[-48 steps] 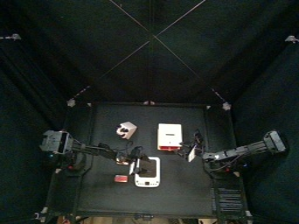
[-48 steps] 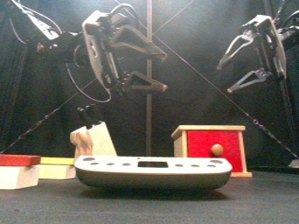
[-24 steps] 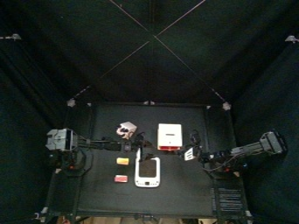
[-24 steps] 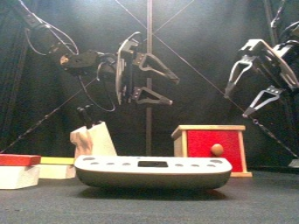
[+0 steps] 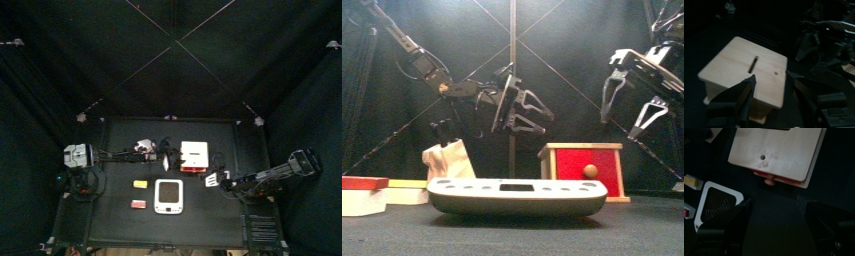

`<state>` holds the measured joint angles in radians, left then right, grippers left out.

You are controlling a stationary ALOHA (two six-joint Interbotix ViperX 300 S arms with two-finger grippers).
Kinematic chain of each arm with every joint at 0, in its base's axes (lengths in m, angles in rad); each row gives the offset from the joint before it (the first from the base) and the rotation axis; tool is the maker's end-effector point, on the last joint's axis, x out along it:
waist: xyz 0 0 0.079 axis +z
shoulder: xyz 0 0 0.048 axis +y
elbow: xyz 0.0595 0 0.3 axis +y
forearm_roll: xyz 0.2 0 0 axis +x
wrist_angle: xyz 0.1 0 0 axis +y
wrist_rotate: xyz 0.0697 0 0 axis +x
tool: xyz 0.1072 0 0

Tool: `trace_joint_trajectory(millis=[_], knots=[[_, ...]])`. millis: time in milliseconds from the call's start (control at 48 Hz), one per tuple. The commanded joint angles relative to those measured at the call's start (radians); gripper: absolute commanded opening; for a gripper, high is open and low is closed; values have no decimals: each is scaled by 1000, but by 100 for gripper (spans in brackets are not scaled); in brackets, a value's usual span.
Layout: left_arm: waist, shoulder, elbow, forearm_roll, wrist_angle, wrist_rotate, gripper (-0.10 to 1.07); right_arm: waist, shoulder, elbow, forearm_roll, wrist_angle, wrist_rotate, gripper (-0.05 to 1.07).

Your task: Grab drawer handle

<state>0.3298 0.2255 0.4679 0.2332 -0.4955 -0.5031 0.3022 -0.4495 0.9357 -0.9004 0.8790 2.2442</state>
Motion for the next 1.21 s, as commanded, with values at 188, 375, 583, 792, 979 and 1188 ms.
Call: trace_joint_trajectory(millis=[188,375,583,792,979,1188], knots=[[0,-8,-86,71,227,15,59,25,60,12,-225,31,298,100],[-2,25,-109,77,232,20,58,31,150,5,-284,35,393,100],[-2,64,-144,80,253,28,58,32,221,-12,-230,58,403,100],[-2,66,-155,84,331,66,58,25,281,-58,-219,95,403,100],[-3,69,-153,83,360,104,58,23,367,-110,-219,98,394,100],[-8,69,-155,83,362,110,58,12,422,-126,-202,83,396,100]])
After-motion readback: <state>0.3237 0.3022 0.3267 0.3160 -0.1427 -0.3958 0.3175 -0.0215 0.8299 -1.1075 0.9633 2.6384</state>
